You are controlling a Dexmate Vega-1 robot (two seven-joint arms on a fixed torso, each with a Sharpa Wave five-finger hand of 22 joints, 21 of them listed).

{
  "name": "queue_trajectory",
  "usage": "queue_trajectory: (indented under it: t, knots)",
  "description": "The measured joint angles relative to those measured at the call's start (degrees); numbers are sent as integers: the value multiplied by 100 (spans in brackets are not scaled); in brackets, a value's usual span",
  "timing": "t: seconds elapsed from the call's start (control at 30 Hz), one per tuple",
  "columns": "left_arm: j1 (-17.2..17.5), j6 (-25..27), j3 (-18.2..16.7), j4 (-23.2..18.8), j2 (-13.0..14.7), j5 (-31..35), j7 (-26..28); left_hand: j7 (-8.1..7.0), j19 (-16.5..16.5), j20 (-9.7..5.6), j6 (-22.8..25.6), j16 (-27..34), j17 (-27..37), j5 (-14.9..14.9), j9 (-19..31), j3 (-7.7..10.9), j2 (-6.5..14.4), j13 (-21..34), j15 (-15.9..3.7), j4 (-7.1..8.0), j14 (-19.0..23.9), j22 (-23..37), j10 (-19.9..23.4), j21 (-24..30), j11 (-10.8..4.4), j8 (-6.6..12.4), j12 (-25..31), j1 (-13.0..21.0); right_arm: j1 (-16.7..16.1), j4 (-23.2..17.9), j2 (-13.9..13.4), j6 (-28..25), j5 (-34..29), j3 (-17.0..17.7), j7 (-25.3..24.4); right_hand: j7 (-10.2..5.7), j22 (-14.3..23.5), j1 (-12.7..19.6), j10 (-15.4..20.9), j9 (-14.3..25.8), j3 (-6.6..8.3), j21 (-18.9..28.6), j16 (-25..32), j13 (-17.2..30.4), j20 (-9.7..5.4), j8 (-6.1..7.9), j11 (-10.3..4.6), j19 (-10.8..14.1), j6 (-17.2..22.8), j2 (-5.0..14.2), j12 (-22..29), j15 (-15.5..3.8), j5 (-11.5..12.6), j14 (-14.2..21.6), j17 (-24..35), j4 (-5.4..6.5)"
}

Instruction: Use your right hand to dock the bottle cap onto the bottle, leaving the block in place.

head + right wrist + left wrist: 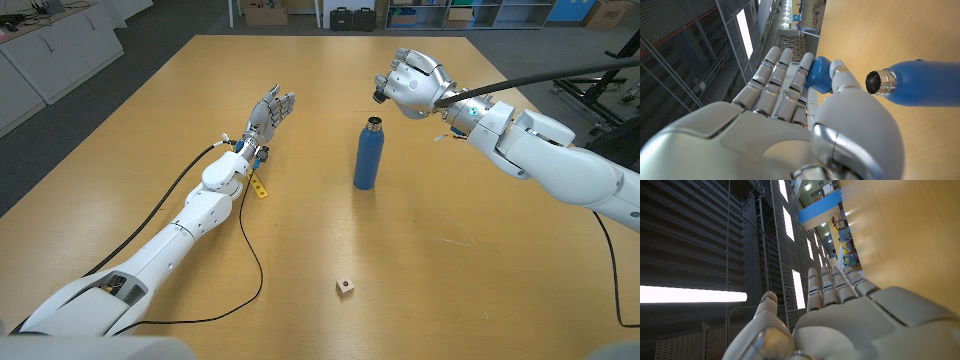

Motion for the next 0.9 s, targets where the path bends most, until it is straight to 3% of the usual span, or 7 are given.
queue_trajectory:
  t: [0.6,0.9]
  knots:
    - [7,-144,2,102,-111,14,46,0,0,0,0,0,0,0,0,0,0,0,0,0,0,0,0,0,0,0,0,0,486,-302,-171,850,-511,-291,441,0,0,1,-3,55,-23,21,-57,28,0,0,-2,0,0,-1,-38,0,43,0,0,23]
    - [-21,-184,15,163,-177,14,50,1,0,0,-1,-6,0,0,0,0,0,0,-1,0,-1,0,0,0,0,0,-23,0,829,-429,-96,1353,-572,-486,694,0,0,32,-1,81,-23,42,-105,29,0,0,-4,0,0,-32,-62,0,91,0,28,23]
